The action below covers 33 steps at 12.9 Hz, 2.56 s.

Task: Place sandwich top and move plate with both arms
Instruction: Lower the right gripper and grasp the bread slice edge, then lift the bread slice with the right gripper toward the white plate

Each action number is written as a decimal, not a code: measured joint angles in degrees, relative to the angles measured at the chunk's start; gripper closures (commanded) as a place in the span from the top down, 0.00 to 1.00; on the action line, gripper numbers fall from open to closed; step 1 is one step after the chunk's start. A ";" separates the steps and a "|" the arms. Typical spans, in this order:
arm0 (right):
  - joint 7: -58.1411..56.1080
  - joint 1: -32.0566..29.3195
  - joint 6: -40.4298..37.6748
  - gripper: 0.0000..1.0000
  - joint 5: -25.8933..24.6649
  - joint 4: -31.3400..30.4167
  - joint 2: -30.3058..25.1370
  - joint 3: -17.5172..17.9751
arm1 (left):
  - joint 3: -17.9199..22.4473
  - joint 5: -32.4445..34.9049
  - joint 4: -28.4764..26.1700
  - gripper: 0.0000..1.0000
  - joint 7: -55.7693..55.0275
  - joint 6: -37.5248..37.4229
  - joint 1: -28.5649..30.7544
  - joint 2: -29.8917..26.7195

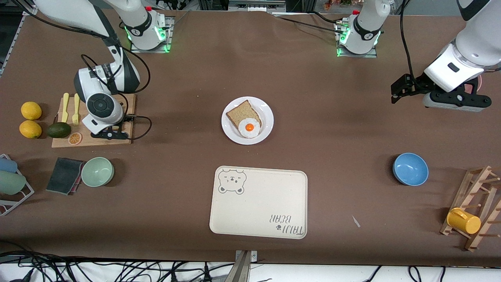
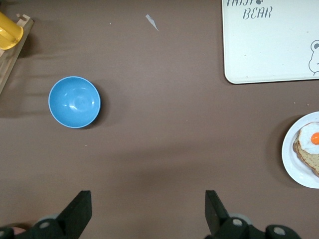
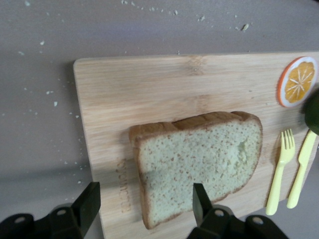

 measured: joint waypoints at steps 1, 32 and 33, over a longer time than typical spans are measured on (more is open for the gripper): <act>0.00 -0.01 0.12 0.81 0.00 0.00 0.31 -0.19 | 0.00 0.00 0.00 1.00 0.00 -0.02 0.00 0.00; -1.83 -0.09 -20.65 0.00 2.74 10.66 -1.49 5.47 | 0.13 0.00 0.04 1.00 0.00 -0.98 0.92 0.22; -1.83 -0.05 -24.37 0.00 4.59 12.99 -1.97 7.25 | 0.13 0.00 0.05 1.00 0.00 -0.98 0.92 0.22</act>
